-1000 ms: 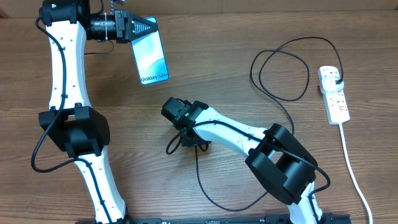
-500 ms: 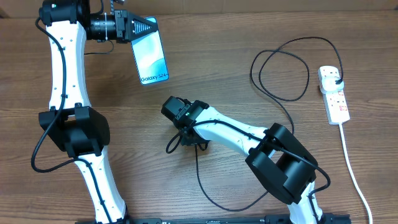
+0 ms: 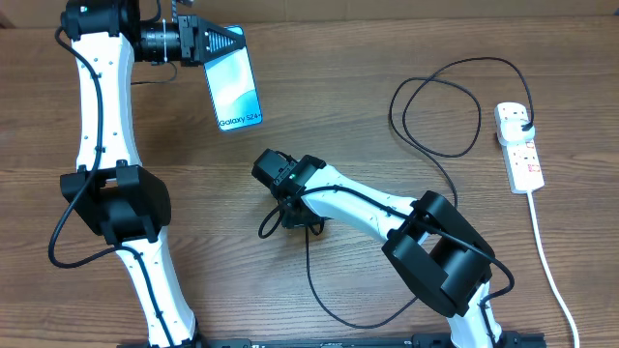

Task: Plug charger to phone and switch on socket
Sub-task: 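Lower the right gripper and close it on the cable just behind the plug, then lift the cable plug with the right gripper toward the phone's bottom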

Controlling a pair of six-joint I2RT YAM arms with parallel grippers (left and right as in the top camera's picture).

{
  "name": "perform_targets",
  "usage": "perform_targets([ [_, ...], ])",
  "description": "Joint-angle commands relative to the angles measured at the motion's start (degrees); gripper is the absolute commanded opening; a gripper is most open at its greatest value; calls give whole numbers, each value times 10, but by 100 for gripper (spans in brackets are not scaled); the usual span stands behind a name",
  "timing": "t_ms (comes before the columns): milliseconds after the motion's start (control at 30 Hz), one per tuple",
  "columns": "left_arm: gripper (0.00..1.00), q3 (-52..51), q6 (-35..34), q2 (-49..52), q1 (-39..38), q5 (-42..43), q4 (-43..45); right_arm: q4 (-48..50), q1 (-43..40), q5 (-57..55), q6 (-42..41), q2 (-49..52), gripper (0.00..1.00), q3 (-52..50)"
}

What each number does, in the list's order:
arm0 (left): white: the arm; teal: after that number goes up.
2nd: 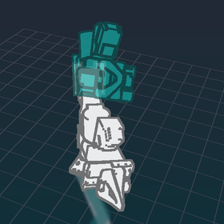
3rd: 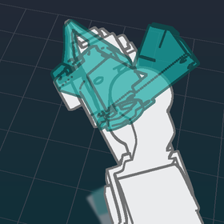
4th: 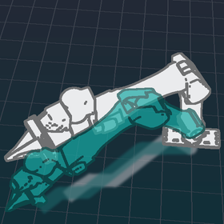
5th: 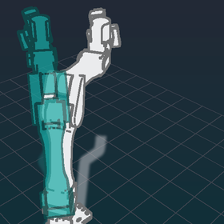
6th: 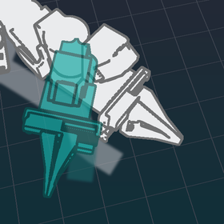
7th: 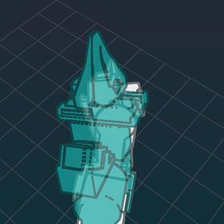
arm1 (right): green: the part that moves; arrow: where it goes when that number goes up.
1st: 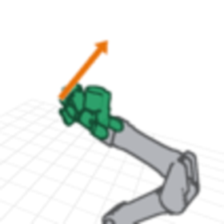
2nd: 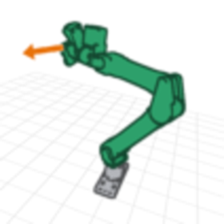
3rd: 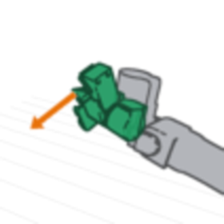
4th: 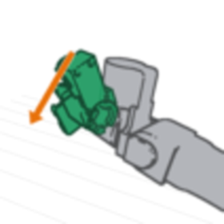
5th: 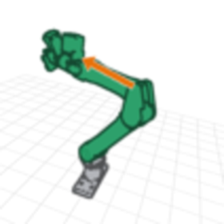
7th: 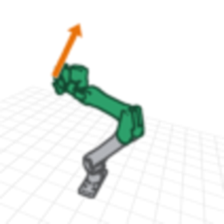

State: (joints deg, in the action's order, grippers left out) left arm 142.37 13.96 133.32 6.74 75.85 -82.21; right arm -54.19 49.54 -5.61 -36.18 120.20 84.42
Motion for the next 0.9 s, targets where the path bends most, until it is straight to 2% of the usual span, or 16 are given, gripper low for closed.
perform_targets([
  [0,4,1,6,5,-5,23,2,1,-2,8,6,6,8,13],
  [267,4,1,6,5,-5,24,2,-32,-16,12,6,6,4,33],
  [500,4,1,6,5,-5,63,5,-71,-63,105,13,-4,4,53],
  [733,4,1,6,5,-4,63,15,-54,-118,260,90,-20,4,53],
  [867,4,1,6,5,-3,63,17,-19,-156,384,153,-23,4,53],
])
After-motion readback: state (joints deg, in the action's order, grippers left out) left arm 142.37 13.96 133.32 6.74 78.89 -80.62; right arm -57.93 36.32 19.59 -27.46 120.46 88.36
